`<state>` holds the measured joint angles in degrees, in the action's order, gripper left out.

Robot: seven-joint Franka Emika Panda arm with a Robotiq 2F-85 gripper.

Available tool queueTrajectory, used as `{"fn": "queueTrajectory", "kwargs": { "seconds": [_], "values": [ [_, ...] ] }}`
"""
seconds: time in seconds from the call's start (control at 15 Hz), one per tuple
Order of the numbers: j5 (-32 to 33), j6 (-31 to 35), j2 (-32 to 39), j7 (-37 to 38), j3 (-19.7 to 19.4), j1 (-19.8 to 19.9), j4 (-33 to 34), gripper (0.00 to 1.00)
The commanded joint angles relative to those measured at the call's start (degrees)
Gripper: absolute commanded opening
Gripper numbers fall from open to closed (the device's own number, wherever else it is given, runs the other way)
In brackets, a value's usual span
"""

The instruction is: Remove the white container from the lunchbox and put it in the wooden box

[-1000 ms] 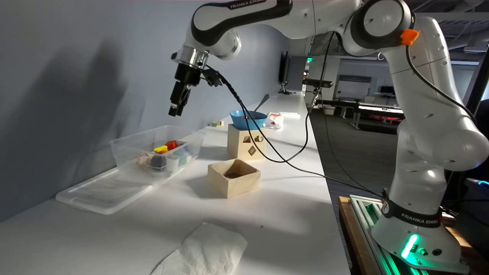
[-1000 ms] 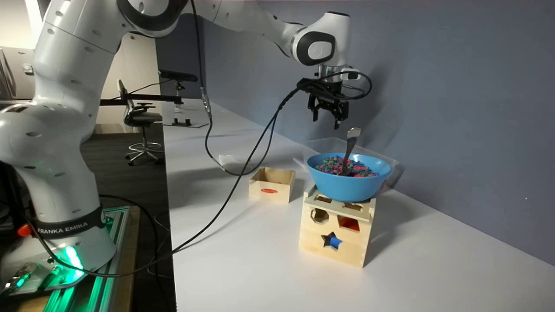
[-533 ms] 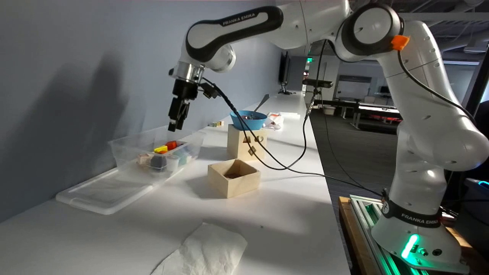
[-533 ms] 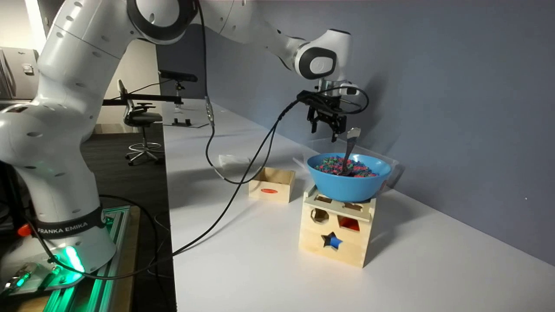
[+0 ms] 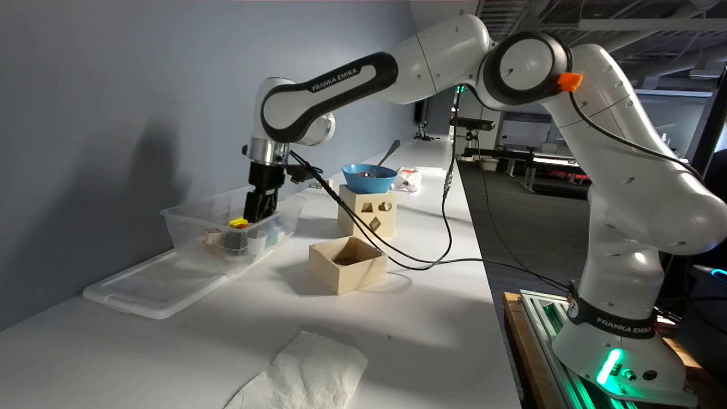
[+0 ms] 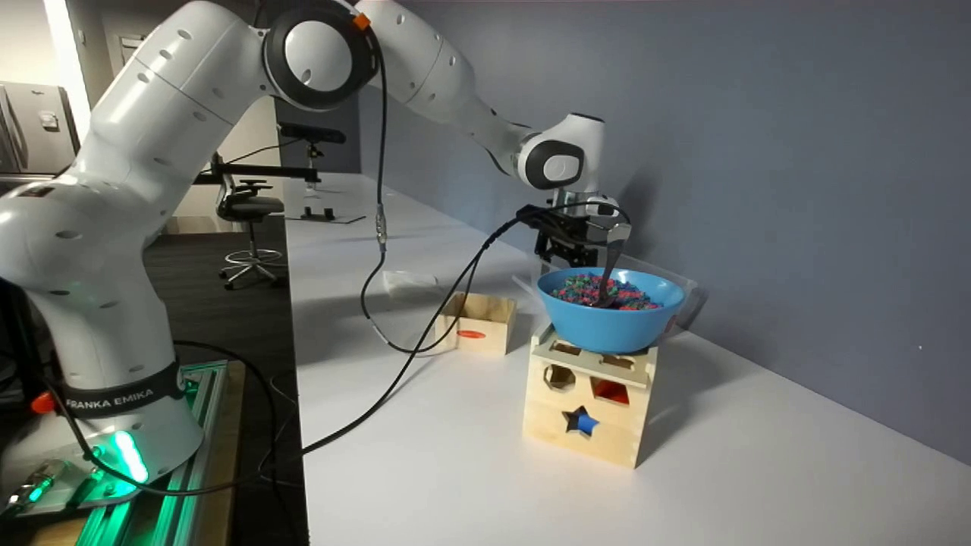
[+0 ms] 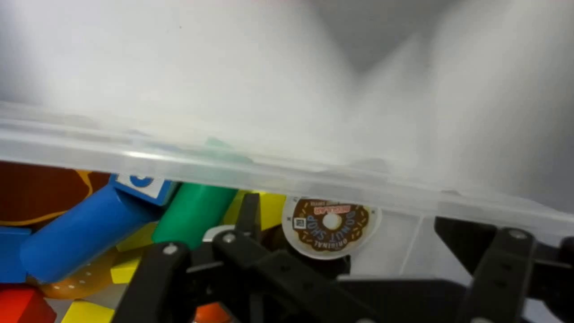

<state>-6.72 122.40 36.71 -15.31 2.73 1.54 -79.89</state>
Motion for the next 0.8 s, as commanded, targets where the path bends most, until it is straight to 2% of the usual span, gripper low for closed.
{"fn": "queueTrajectory", "kwargs": {
  "seconds": [0.0, 0.07, 0.13, 0.27, 0.6, 0.73],
  "values": [
    [3.6, 1.6, 1.4, 4.2, -1.0, -1.5, 2.0, 1.00],
    [4.2, 2.3, 1.5, 4.8, -1.1, -1.8, 2.0, 0.95],
    [4.8, 2.9, 1.6, 5.2, -1.1, -2.0, 2.2, 0.74],
    [5.6, 3.7, 2.0, 5.8, -1.1, -2.4, 2.7, 0.69],
    [8.0, 1.7, 2.9, 7.3, -1.6, -3.6, 3.9, 0.33],
    [8.9, 1.5, 3.1, 8.0, -1.9, -3.9, 4.3, 0.29]
  ]
}}
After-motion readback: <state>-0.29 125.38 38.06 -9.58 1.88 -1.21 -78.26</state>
